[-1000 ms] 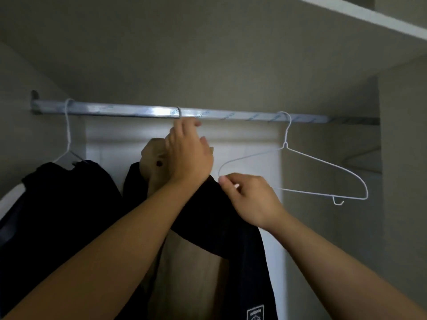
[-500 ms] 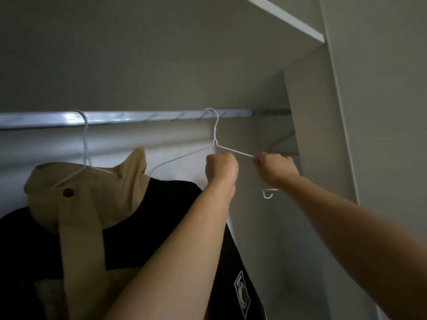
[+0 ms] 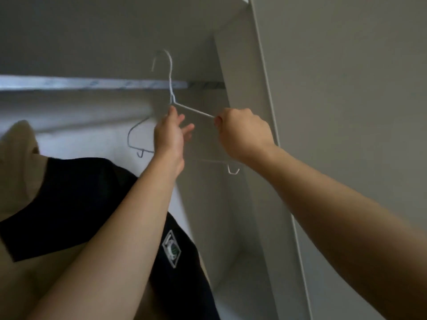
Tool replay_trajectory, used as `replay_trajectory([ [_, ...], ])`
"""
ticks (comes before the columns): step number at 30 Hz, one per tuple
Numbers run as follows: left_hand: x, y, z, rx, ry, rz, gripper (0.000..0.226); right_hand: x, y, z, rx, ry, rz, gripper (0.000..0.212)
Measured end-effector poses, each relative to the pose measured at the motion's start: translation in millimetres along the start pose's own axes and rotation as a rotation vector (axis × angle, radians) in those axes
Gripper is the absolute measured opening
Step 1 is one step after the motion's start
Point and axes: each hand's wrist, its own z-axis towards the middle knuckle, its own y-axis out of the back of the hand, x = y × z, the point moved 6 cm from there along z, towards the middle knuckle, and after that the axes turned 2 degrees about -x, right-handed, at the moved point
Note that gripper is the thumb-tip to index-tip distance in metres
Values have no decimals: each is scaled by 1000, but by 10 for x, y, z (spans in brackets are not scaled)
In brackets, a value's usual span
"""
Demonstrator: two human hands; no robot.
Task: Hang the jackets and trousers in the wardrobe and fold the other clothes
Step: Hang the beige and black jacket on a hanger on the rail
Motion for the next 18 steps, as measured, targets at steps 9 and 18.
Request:
replay_trajectory([
  [9, 276, -925, -504, 199, 548, 122, 27, -807, 1189, -90, 430, -300, 22, 22],
  [18, -65, -2117, -2072, 511, 982, 378, 17, -1251, 3254, -556, 776, -835, -155, 26],
])
